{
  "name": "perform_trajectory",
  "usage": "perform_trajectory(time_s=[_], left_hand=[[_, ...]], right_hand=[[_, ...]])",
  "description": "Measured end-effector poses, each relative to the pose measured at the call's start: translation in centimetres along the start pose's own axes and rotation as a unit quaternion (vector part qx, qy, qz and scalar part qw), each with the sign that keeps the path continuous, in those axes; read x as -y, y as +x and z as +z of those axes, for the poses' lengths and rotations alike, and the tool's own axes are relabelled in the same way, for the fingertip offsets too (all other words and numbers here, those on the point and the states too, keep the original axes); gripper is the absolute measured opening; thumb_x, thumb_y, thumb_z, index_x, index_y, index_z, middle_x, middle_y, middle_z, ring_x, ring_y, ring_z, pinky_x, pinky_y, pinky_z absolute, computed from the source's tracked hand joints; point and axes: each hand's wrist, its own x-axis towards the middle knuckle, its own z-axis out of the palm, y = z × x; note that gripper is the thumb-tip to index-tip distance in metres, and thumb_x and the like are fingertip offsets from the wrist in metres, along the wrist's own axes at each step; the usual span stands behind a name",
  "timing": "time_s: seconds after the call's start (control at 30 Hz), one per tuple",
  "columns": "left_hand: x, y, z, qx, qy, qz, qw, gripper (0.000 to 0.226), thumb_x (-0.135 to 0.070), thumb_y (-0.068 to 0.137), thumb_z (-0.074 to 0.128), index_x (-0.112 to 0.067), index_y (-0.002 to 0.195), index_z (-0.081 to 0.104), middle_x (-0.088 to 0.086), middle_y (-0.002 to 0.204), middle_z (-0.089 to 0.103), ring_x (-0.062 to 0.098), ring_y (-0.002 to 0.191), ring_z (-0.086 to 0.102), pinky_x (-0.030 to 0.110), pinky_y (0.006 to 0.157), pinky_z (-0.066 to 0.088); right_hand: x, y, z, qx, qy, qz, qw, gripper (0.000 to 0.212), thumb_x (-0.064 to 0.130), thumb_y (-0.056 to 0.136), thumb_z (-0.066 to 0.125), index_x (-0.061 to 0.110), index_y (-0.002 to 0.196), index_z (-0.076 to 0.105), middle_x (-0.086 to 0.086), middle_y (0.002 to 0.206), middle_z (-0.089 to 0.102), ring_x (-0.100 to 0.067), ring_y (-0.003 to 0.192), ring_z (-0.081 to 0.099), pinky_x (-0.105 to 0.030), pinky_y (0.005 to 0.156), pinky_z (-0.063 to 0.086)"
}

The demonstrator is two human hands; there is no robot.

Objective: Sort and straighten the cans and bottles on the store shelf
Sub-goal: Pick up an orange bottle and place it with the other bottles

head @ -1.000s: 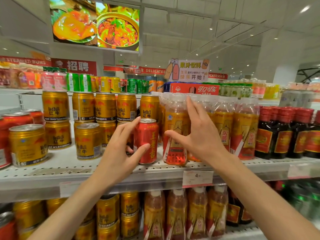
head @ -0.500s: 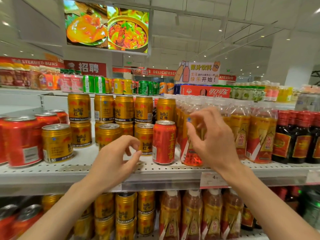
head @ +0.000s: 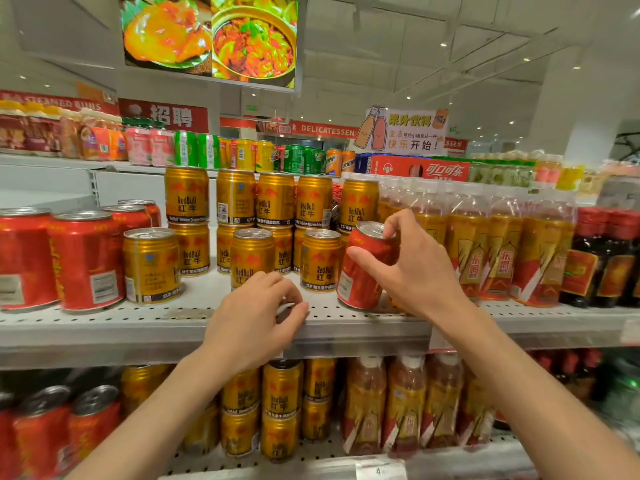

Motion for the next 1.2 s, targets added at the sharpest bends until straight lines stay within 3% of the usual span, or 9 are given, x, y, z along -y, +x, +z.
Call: perform_trajectory(time_s=[0.13, 0.27, 0.43, 0.53, 0.63, 0.8, 0.93, 1.03, 1.2], left_hand=[[0.1, 0.0, -0.3, 0.000, -0.039, 0.010, 0.999, 0.031, -0.065, 0.087, 0.053, -0.039, 0.101, 0.060, -0.024, 0.091, 0.058, 0.001, 0.090, 0.057, 0.021, 0.070, 0.052], [-0.6, -0.6, -1.0, 0.027, -0.134, 0.014, 0.990, 0.065, -0.080, 0.075, 0.055, -0.041, 0.127, 0.052, -0.025, 0.109, 0.060, -0.003, 0.100, 0.061, 0.025, 0.079, 0.057], [-2.7, -2.7, -1.8, 0.062, -0.250, 0.009, 0.966, 0.070, -0.062, 0.075, 0.075, -0.043, 0.134, 0.043, -0.028, 0.118, 0.059, -0.005, 0.111, 0.059, 0.017, 0.092, 0.052], [-3.2, -3.8, -2.6, 0.055, -0.273, -0.011, 0.960, 0.065, -0.052, 0.076, 0.079, -0.042, 0.132, 0.046, -0.026, 0.120, 0.061, -0.007, 0.115, 0.057, 0.010, 0.092, 0.048], [-2.8, -4.9, -3.9, 0.060, -0.247, -0.039, 0.966, 0.065, -0.053, 0.077, 0.079, -0.047, 0.132, 0.045, -0.029, 0.122, 0.059, -0.006, 0.119, 0.055, 0.013, 0.092, 0.047], [-1.1, -7.1, -6.6, 0.074, -0.210, -0.102, 0.970, 0.068, -0.055, 0.076, 0.078, -0.054, 0.134, 0.042, -0.031, 0.122, 0.056, -0.009, 0.114, 0.053, 0.015, 0.090, 0.045], [0.5, -8.6, -8.9, 0.064, -0.196, -0.121, 0.971, 0.062, -0.044, 0.078, 0.082, -0.051, 0.130, 0.048, -0.034, 0.116, 0.059, -0.009, 0.108, 0.059, 0.008, 0.088, 0.047], [2.7, -9.9, -10.7, 0.053, -0.183, -0.132, 0.973, 0.066, -0.043, 0.078, 0.082, -0.049, 0.133, 0.047, -0.031, 0.116, 0.060, -0.011, 0.107, 0.059, 0.002, 0.083, 0.044], [7.4, -11.5, -13.7, 0.054, -0.164, -0.111, 0.979, 0.067, -0.048, 0.077, 0.080, -0.048, 0.134, 0.046, -0.029, 0.121, 0.059, -0.009, 0.109, 0.058, 0.006, 0.086, 0.046]], right_hand=[[0.1, -1.7, -0.8, -0.017, 0.071, 0.073, 0.995, 0.041, 0.060, 0.084, 0.066, 0.032, 0.089, 0.038, 0.006, 0.098, 0.063, -0.017, 0.079, 0.065, -0.040, 0.069, 0.054], [0.6, -4.0, -1.0, -0.016, 0.179, 0.127, 0.976, 0.040, 0.065, 0.081, 0.065, 0.040, 0.100, 0.041, 0.010, 0.106, 0.059, -0.019, 0.094, 0.069, -0.050, 0.073, 0.062], [2.2, -6.0, -1.4, 0.028, 0.309, 0.169, 0.936, 0.046, 0.049, 0.091, 0.067, 0.033, 0.128, 0.046, 0.001, 0.118, 0.060, -0.019, 0.104, 0.068, -0.038, 0.063, 0.064], [2.4, -7.1, -1.3, 0.070, 0.369, 0.182, 0.909, 0.045, 0.047, 0.091, 0.065, 0.035, 0.133, 0.051, 0.001, 0.120, 0.062, -0.022, 0.091, 0.074, -0.033, 0.053, 0.061], [2.4, -7.7, -0.9, 0.115, 0.384, 0.166, 0.901, 0.041, 0.047, 0.092, 0.061, 0.035, 0.131, 0.056, 0.003, 0.117, 0.064, -0.019, 0.078, 0.077, -0.031, 0.053, 0.059], [3.9, -7.8, 1.4, 0.164, 0.409, 0.150, 0.885, 0.039, 0.051, 0.087, 0.062, 0.036, 0.123, 0.061, 0.004, 0.116, 0.068, -0.017, 0.078, 0.077, -0.030, 0.055, 0.059], [6.2, -7.2, 3.3, 0.200, 0.410, 0.132, 0.880, 0.043, 0.051, 0.084, 0.064, 0.033, 0.123, 0.059, 0.003, 0.112, 0.070, -0.019, 0.070, 0.077, -0.025, 0.053, 0.057], [8.7, -6.7, 4.8, 0.212, 0.409, 0.119, 0.879, 0.042, 0.051, 0.083, 0.066, 0.035, 0.121, 0.059, 0.004, 0.110, 0.070, -0.021, 0.068, 0.076, -0.032, 0.056, 0.060], [13.2, -6.2, 7.5, 0.217, 0.402, 0.109, 0.883, 0.039, 0.048, 0.083, 0.069, 0.034, 0.120, 0.062, 0.004, 0.111, 0.070, -0.020, 0.071, 0.076, -0.033, 0.056, 0.060]])
